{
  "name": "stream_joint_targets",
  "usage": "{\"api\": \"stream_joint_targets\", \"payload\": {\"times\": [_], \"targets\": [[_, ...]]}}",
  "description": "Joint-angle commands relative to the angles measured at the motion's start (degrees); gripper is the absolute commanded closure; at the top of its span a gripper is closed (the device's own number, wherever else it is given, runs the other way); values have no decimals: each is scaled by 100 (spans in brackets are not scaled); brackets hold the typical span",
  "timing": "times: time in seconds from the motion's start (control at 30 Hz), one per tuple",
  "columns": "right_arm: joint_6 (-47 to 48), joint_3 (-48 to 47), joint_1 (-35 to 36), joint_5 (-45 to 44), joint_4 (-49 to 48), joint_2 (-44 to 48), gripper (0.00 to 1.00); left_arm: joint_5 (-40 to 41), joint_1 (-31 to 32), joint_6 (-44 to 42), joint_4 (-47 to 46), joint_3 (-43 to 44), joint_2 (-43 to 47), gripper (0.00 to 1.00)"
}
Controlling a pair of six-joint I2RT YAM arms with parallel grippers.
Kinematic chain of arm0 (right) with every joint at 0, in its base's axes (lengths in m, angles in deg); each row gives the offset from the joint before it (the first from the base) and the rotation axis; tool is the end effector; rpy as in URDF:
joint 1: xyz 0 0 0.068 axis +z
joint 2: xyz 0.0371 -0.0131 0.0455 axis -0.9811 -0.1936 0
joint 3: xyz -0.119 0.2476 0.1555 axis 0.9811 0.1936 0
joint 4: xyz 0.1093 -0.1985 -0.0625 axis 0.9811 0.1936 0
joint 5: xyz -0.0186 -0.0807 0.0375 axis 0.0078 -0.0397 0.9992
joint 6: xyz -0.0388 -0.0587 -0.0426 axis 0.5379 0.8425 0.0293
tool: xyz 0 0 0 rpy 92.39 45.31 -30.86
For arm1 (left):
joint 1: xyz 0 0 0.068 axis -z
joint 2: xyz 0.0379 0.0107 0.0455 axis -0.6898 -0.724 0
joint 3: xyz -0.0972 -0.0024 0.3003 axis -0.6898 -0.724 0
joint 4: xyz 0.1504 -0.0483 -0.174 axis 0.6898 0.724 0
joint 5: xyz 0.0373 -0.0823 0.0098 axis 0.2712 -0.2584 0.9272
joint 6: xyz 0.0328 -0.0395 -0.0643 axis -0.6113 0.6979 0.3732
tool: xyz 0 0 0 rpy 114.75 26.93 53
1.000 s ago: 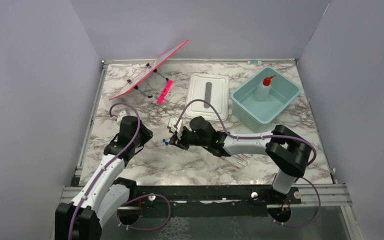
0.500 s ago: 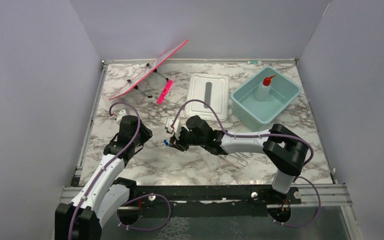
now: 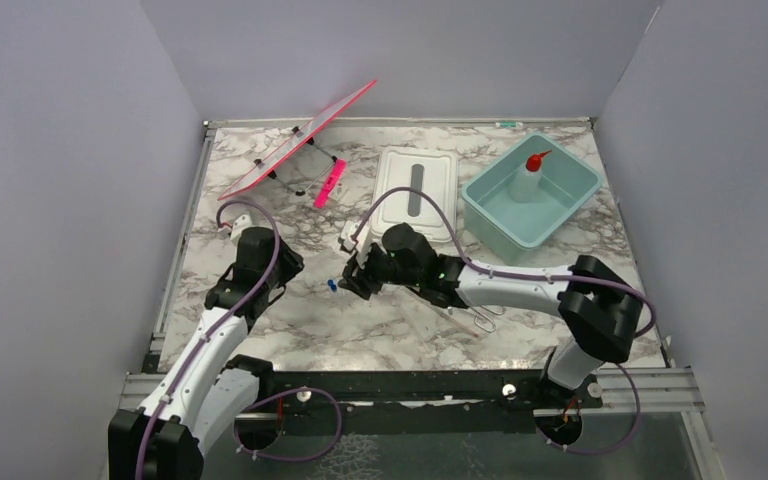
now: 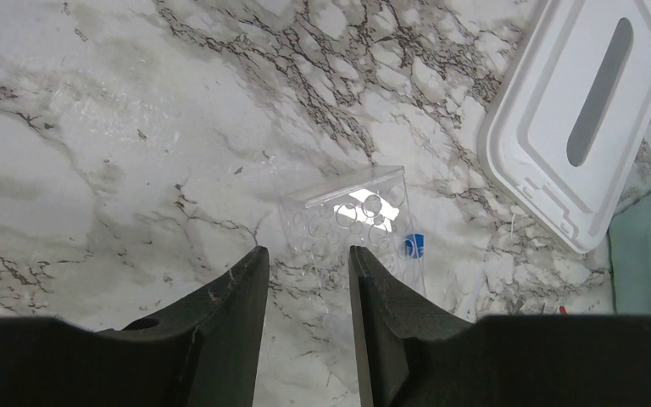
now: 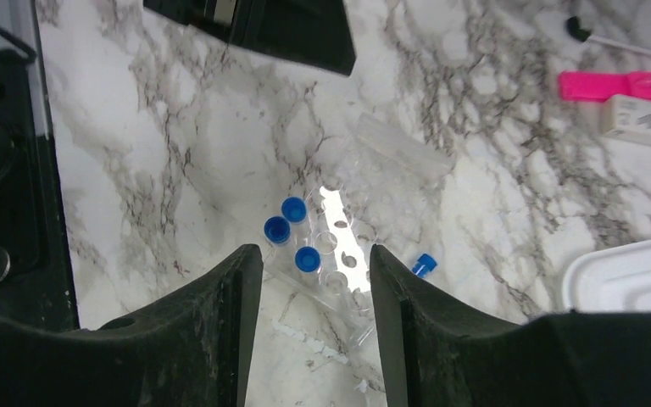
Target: Organize the chemistry lab equipment
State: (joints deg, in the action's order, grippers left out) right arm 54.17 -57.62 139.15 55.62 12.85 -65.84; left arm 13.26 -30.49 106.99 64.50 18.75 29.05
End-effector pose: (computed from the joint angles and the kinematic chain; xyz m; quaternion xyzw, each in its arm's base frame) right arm 0.1803 0.3461 0.2699 -0.5133 0.6563 0.3190 0.4517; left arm 0.1500 -0.0241 0.2405 -0.2721 0.8574 -0.1490 0.4107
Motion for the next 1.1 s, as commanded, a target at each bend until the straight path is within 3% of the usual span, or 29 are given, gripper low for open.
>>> {"api": "stream_joint_targets", "payload": {"times": [0.0, 0.1, 0.2, 0.3, 0.5, 0.73, 1.07], "targets": [[-440, -209, 32, -951, 161, 780, 46, 235, -31, -138, 75, 254, 297, 55], [-912, -283, 24, -1806, 452, 1054, 45, 282, -42, -180, 73, 252, 595, 49], [-1552, -653, 18, -2661, 1347, 894, 46, 189, -34, -368, 96, 309, 838, 44], [-2208, -1127, -45, -2932, 2401, 473, 50, 13, -37, -590, 179, 439, 1019, 41], [-2934, -1747, -143, -2549, 3180, -331, 55, -432, -37, -893, 358, 702, 1087, 40], [-2780, -2557, -152, -1993, 3705, -1206, 66, -686, -37, -1006, 372, 707, 1027, 40], [-2143, -2701, -146, -907, 3939, -1374, 68, -691, -39, -1117, 367, 718, 906, 40]]}}
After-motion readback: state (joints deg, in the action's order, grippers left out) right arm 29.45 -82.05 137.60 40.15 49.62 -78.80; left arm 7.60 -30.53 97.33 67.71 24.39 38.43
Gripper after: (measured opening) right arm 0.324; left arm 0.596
